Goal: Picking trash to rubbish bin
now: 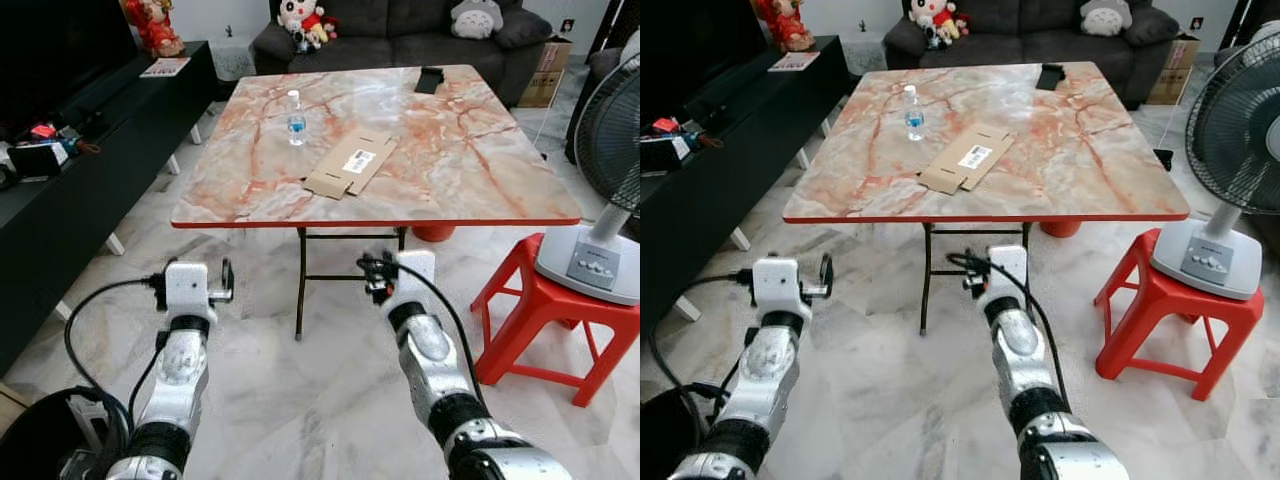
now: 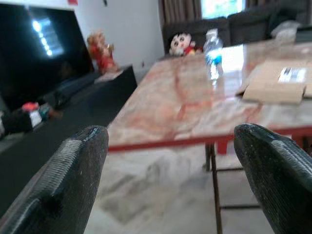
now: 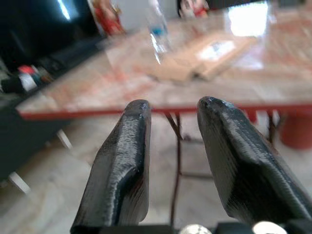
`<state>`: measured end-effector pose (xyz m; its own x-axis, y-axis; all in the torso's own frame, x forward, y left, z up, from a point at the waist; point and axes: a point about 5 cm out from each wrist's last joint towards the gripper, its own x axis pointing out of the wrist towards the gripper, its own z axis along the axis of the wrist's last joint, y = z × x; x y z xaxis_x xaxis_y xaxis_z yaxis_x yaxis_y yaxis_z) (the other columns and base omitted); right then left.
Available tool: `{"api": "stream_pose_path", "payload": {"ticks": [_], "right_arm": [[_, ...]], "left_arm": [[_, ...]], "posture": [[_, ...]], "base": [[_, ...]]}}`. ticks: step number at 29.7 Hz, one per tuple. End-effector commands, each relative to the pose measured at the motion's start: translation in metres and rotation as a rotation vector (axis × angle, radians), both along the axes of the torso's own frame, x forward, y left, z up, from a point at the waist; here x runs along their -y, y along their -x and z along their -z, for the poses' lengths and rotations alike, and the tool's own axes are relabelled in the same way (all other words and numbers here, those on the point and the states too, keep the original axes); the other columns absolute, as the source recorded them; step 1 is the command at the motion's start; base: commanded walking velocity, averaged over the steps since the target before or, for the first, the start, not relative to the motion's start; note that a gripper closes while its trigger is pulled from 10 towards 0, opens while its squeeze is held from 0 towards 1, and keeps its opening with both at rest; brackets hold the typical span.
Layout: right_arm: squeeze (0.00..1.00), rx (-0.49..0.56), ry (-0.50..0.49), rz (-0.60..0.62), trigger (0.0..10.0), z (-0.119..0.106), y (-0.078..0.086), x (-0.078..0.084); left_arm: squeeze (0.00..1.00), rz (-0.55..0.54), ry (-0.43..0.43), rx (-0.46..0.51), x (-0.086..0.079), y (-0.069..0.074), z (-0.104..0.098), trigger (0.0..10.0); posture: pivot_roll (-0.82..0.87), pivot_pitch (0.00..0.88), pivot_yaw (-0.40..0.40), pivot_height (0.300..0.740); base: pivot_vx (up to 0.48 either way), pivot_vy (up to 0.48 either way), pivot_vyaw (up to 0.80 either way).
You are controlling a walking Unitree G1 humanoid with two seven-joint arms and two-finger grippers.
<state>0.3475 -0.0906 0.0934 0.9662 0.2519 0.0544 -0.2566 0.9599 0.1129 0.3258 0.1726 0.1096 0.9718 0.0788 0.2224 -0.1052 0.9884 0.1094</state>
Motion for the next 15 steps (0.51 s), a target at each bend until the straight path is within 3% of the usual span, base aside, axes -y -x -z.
{"api": "stream_pose_path", "payload": {"ticks": [1, 9, 10, 11, 12, 15], "right_arm": [[0.0, 0.053, -0.015, -0.006, 10.0, -0.014, -0.005, -0.003], [0.0, 0.09, -0.025, 0.015, 10.0, -0.028, -0.011, -0.002], [0.06, 0.092, -0.033, 0.011, 10.0, -0.028, -0.011, -0.002], [0.06, 0.097, -0.059, 0.002, 10.0, -0.03, -0.011, -0.003], [1.0, 0.1, -0.062, 0.005, 10.0, -0.03, -0.011, -0.003], [1.0, 0.101, -0.058, 0.014, 10.0, -0.031, -0.012, -0.002]], "left_arm": [[0.0, 0.001, -0.002, 0.021, 0.001, -0.003, -0.009, 10.0], [0.0, 0.018, 0.001, 0.031, 0.006, -0.003, -0.016, 10.0], [0.0, 0.018, 0.002, 0.031, 0.007, -0.003, -0.016, 10.0], [0.0, 0.018, 0.003, 0.031, 0.007, -0.003, -0.017, 10.0], [0.0, 0.018, 0.004, 0.031, 0.006, -0.003, -0.017, 10.0], [0.0, 0.02, 0.004, 0.032, 0.006, -0.004, -0.019, 10.0]], "posture": [[0.1, 0.0, 0.051, 0.74], [0.09, 0.0, 0.057, 0.74], [0.09, 0.0, 0.057, 0.74], [0.09, 0.0, 0.057, 0.74], [0.09, 0.0, 0.057, 0.74], [0.09, 0.0, 0.057, 0.74]], "base": [[0.3, 0.0, 0.0], [0.317, 0.0, 0.0], [0.319, 0.0, 0.0], [0.319, 0.0, 0.0], [0.319, 0.0, 0.0], [0.316, 0.0, 0.0]]}}
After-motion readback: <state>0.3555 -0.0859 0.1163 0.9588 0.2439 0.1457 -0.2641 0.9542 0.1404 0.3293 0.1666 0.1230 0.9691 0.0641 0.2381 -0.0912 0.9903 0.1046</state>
